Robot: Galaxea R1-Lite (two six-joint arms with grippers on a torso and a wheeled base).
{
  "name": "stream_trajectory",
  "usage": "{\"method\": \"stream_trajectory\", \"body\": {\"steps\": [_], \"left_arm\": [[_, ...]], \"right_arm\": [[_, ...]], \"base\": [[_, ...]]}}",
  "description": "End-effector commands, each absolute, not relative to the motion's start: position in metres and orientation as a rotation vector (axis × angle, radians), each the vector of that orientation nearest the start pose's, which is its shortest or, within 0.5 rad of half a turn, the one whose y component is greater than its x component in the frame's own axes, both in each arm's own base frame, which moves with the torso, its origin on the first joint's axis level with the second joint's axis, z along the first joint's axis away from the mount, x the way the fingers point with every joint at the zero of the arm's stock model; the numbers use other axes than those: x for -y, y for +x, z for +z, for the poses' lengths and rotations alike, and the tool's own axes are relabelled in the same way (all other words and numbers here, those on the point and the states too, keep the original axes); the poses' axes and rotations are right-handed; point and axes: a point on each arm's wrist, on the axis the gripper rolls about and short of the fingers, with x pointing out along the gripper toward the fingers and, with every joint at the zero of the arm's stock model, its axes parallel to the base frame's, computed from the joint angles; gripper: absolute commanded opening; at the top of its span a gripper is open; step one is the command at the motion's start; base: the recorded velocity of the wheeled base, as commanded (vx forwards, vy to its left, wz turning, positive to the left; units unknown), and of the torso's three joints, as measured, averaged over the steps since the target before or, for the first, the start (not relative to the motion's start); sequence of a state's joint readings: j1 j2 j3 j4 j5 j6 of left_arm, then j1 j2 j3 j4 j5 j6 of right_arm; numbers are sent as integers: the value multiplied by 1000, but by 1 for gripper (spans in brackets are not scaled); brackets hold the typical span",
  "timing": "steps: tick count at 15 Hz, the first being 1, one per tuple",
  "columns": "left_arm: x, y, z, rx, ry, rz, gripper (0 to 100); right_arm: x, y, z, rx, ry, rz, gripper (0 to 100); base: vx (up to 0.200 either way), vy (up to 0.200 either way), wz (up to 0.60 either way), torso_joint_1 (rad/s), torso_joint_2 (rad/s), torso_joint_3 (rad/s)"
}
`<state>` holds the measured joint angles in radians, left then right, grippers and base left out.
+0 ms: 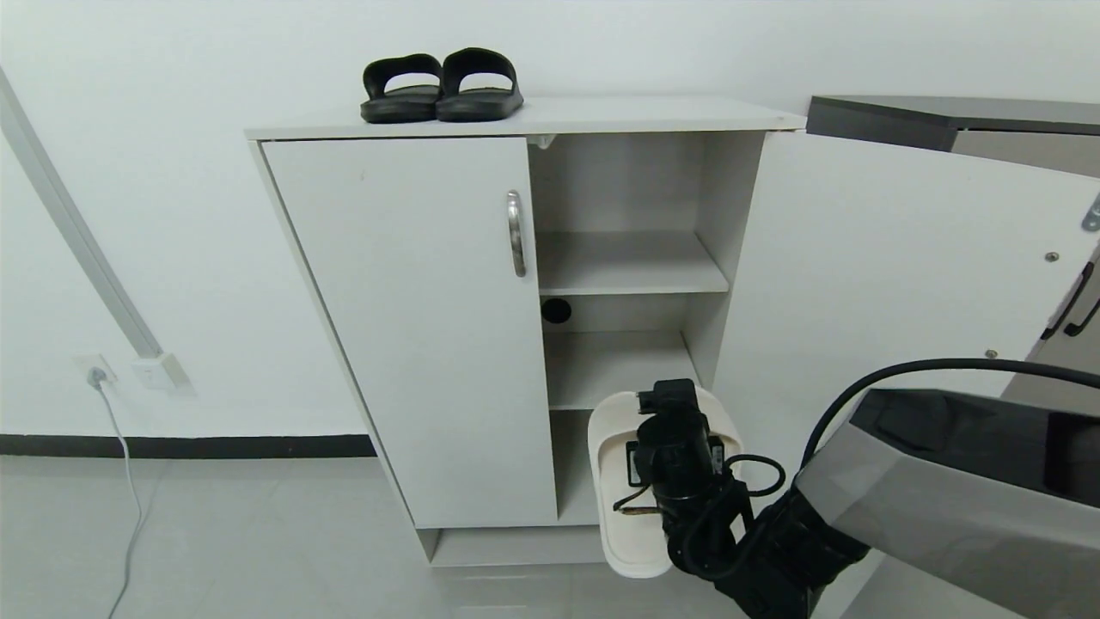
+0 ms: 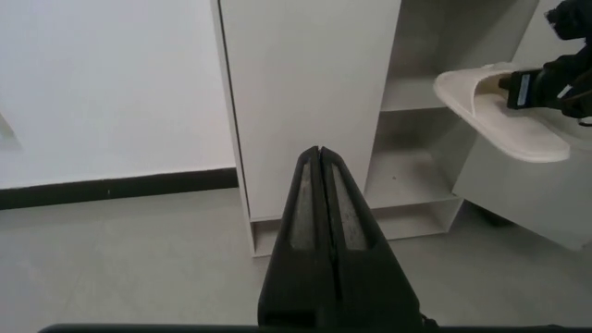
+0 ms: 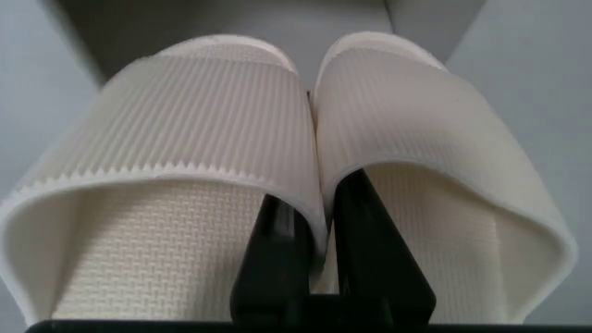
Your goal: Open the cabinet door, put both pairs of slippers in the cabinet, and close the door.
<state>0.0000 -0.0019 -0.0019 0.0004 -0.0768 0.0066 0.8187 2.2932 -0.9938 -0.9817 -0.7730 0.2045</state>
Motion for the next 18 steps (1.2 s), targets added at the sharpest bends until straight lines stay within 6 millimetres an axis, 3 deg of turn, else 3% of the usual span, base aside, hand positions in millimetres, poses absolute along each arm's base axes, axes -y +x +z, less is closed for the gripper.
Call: {"method": "stream_trajectory", "body": {"steps": [1, 12, 16, 18], "left_arm": [[2, -23, 76, 2, 8, -75, 0], [2, -23, 76, 3, 8, -75, 0], [2, -23, 76, 2, 11, -75, 0], [2, -23, 76, 2, 12, -77, 0]], "right_arm": [[-291, 287, 45, -229, -28, 38, 0], [-291, 289, 43, -232, -28, 37, 0], [-314, 310, 25, -222, -32, 101, 0], [-312, 309, 23, -226, -33, 99, 0]], "base": [[0, 0, 0, 0, 0, 0], [0, 0, 0, 0, 0, -10], [0, 0, 0, 6, 6, -170], [0, 0, 0, 5, 7, -198]]}}
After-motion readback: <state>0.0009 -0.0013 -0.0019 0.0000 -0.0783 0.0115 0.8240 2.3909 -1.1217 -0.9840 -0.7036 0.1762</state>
